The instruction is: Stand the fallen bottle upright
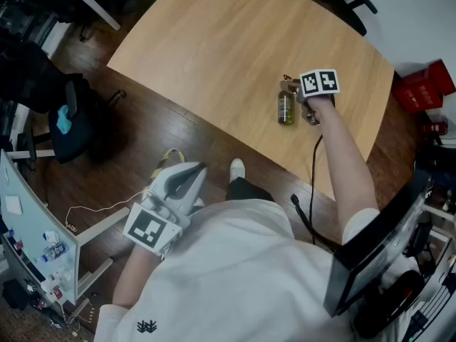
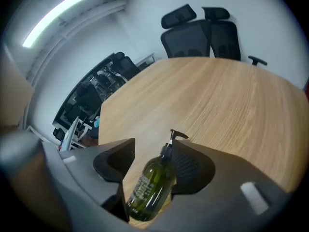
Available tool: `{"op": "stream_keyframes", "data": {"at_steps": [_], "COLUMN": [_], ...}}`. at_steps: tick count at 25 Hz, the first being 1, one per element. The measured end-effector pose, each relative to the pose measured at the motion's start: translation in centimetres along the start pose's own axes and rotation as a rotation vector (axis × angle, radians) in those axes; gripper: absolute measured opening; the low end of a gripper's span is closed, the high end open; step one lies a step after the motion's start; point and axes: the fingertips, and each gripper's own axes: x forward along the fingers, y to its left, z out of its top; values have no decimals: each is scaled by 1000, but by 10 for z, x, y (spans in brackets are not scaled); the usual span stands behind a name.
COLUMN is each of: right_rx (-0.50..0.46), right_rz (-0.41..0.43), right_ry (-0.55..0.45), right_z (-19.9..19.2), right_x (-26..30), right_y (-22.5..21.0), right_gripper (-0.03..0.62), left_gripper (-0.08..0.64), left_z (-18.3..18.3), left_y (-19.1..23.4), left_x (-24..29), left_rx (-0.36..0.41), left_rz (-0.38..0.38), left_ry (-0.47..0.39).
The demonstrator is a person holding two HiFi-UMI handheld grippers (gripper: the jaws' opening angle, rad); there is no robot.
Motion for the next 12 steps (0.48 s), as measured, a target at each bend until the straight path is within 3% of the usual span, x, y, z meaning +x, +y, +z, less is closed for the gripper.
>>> {"op": "stream_keyframes", "data": {"at_steps": [3,5,7,12], "right_rx": [80,113,110,1], "right_rz": [-41,-22,1,-13], "right_ry": [93,115,104,-23], "right_z": [-14,-19,-16,-1], "right_x": [26,35,37,20], "right_y": [-33,-37,-31,-5], "right_gripper": [239,218,143,132], "left_gripper": [-2,-2,-2,-2], "left_z": [-4,-7,-4,2], "left_y": [9,16,22,28], "left_x": [5,8,9,5], "left_rx": [-10,-11,-16,1], "left_rz": [27,45,61,62], "left_ry": [16,28,29,27]}}
